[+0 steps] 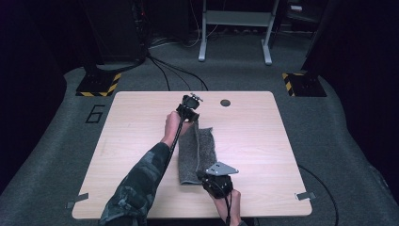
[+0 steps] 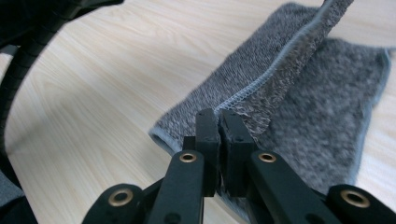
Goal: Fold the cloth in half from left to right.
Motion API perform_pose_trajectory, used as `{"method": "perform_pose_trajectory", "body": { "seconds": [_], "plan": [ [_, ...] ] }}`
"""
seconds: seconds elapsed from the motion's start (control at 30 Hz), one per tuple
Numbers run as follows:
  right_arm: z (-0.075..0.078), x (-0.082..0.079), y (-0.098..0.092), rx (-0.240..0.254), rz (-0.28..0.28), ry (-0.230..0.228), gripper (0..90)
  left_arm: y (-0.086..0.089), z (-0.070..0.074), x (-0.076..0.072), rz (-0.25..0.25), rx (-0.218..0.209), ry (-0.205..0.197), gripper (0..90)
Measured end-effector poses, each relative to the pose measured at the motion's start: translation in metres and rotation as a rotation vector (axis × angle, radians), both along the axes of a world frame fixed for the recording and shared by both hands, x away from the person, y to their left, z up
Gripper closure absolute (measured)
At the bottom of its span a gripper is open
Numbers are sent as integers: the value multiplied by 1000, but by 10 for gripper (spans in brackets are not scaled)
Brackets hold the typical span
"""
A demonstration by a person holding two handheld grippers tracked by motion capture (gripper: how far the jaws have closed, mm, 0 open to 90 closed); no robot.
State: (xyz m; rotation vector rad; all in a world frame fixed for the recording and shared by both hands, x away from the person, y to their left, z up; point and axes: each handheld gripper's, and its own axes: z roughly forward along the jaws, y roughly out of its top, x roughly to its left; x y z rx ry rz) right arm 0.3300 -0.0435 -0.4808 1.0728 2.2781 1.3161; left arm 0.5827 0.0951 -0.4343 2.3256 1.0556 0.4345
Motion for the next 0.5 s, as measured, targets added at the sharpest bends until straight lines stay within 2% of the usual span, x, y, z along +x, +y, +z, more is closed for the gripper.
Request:
{"method": "perform_pose_trajectory", "body": {
  "seconds": [0.03,0.1,0.13,0.2,0.23,0.3,0.37,0.5],
  "plan": [
    [-3,0,-2,-1,-7,9,871,-2,-2,1,2,1,7,854],
    [-7,1,-4,-5,-14,31,866,-4,-6,2,19,10,30,642],
    [-10,2,-6,-15,-23,39,863,-4,-8,2,24,11,34,574],
    [-16,2,-10,-26,-34,51,852,2,-10,0,48,-19,29,417],
    [-20,3,-12,-28,-47,65,807,5,-10,-1,52,-30,22,365],
    [-23,2,-16,-38,-62,77,800,15,-9,-5,61,-68,24,297],
    [-25,1,-21,-51,-80,91,726,26,-9,-12,49,-70,30,291],
    [-29,1,-36,-74,-117,103,643,43,-14,-30,38,-62,30,266]
  ]
}}
